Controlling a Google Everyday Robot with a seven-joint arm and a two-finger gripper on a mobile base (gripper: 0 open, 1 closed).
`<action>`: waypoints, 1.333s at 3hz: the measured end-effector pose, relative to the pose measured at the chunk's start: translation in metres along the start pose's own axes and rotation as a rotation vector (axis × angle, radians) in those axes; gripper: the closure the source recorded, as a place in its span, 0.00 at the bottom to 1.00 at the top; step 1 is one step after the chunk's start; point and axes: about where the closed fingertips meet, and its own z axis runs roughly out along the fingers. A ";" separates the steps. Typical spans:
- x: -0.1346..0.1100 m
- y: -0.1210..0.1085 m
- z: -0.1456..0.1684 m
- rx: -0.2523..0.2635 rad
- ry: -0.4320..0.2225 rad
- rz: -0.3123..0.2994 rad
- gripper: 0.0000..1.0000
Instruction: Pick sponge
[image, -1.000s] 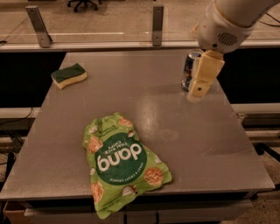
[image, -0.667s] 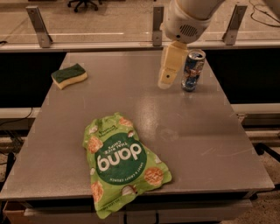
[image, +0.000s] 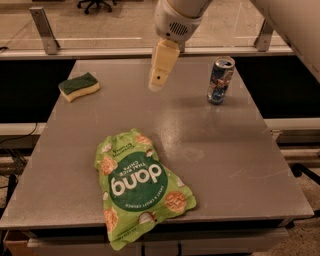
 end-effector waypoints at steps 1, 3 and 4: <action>-0.018 -0.005 0.028 -0.015 -0.061 0.032 0.00; -0.072 -0.028 0.124 -0.067 -0.252 0.192 0.00; -0.093 -0.040 0.167 -0.061 -0.305 0.240 0.00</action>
Offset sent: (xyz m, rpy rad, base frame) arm 0.0683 0.1246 -0.0820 0.3251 0.1395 -0.0451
